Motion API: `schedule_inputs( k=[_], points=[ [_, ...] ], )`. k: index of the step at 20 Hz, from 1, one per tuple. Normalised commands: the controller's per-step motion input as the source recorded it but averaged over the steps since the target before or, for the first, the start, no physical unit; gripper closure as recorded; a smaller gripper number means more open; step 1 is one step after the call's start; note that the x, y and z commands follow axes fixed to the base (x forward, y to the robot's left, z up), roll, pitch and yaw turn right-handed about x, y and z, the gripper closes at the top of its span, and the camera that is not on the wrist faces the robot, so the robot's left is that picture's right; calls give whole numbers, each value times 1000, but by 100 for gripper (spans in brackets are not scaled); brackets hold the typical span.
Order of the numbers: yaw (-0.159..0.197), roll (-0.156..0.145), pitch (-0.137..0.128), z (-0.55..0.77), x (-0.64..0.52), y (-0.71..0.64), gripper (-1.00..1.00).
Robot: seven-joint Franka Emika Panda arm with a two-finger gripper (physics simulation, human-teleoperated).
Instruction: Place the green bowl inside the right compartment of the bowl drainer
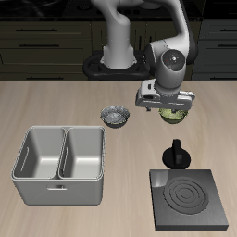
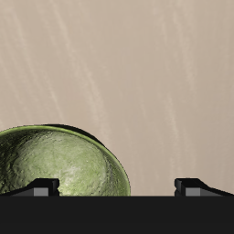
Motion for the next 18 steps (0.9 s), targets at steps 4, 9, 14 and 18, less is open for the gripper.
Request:
schedule_inputs(
  k=[4, 9, 14, 18],
  points=[
    [16, -26, 30, -260, 1, -137, -100],
    [27, -6, 15, -212, -54, 30, -100],
    [-16, 105, 42, -252, -33, 176, 100],
    [-26, 24, 9, -5, -22, 85, 100]
  ],
)
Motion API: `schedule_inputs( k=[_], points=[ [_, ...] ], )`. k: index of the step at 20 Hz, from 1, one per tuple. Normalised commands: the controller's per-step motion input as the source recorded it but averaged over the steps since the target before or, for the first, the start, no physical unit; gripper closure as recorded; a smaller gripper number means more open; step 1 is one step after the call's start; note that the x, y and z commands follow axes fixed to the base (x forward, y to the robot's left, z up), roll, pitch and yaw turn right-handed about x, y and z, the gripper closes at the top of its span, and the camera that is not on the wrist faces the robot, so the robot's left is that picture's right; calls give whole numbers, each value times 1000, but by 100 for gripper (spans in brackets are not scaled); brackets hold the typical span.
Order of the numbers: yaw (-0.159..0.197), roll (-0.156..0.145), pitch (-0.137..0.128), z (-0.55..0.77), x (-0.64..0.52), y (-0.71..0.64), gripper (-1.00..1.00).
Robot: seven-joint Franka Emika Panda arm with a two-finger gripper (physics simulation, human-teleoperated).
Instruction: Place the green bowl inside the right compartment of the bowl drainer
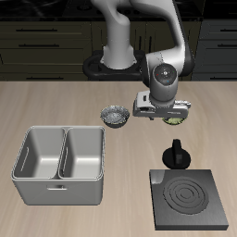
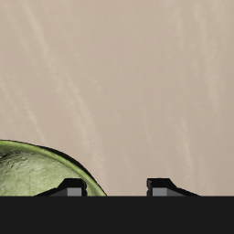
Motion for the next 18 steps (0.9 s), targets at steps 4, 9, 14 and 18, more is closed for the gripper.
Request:
schedule_inputs(
  k=[4, 9, 14, 18],
  points=[
    [-18, 26, -21, 94, -15, 57, 100],
    [-21, 23, -15, 71, -2, 26, 100],
    [-6, 17, -19, 94, 18, -18, 100],
    [8, -9, -56, 282, 9, -132, 100]
  ],
)
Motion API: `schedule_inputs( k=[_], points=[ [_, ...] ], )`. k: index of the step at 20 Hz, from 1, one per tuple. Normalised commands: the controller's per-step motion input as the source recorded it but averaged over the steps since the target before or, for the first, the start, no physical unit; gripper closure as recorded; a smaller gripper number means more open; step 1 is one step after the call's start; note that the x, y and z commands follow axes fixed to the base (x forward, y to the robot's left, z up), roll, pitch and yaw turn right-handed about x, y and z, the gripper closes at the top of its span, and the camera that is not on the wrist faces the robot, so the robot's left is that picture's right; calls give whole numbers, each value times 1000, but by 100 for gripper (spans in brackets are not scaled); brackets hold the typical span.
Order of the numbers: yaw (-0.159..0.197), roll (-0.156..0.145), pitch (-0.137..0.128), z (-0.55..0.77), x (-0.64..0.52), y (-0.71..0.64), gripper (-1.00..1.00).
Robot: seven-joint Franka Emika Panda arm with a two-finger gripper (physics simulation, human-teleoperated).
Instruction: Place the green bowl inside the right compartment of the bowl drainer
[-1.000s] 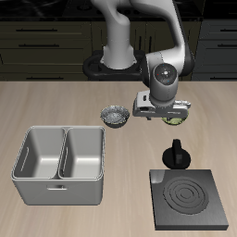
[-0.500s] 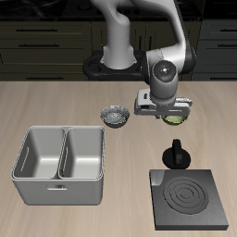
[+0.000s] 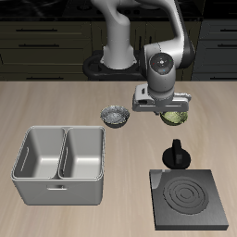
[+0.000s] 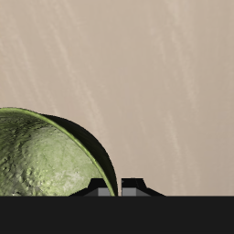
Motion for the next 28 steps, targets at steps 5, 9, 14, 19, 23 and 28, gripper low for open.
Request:
schedule_inputs(
  k=[5, 9, 14, 19, 23, 28],
  points=[
    [16, -20, -53, 251, 29, -165, 100],
    [19, -24, -86, 395, 14, -193, 100],
    [3, 2, -101, 514, -54, -97, 100],
    [8, -9, -91, 456, -55, -97, 100],
    [5, -5, -84, 428, -113, -72, 100],
    [-8, -8, -58, 269, -96, -75, 100]
  ],
)
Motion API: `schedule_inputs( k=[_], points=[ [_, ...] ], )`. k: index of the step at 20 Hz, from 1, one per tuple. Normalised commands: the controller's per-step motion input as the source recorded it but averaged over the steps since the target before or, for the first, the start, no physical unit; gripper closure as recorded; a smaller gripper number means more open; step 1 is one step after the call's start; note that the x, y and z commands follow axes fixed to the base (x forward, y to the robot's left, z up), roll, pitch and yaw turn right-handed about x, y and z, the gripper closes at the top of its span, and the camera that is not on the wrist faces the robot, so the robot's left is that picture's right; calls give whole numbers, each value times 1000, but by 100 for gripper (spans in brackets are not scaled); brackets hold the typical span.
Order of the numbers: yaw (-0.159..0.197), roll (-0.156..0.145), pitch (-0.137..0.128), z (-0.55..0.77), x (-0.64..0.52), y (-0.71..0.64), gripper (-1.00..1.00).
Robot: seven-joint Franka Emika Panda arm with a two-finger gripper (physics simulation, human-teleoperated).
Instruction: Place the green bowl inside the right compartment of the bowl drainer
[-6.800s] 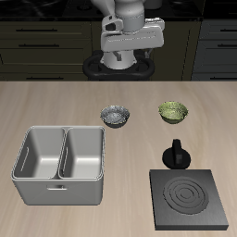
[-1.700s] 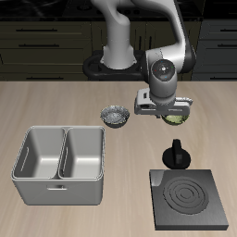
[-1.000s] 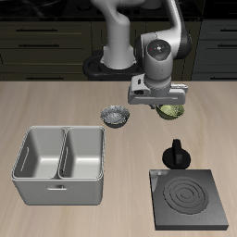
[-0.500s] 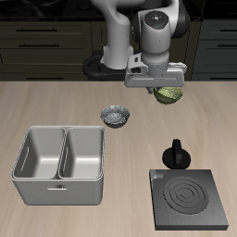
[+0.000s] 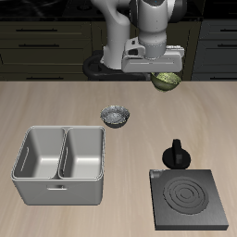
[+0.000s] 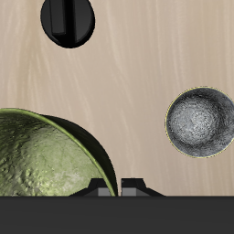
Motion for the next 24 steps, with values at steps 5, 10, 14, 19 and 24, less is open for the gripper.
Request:
schedule_inputs(
  k=[5, 10, 14, 19, 24],
  points=[
    [6, -1, -36, 228, -30, -27, 100],
    [-1, 1, -25, 164, -33, -86, 100],
    [17, -28, 9, 42, 149, -371, 100],
    [2, -23, -6, 150, 172, -430, 100],
    [0, -43, -15, 147, 75, -376, 100]
  ],
)
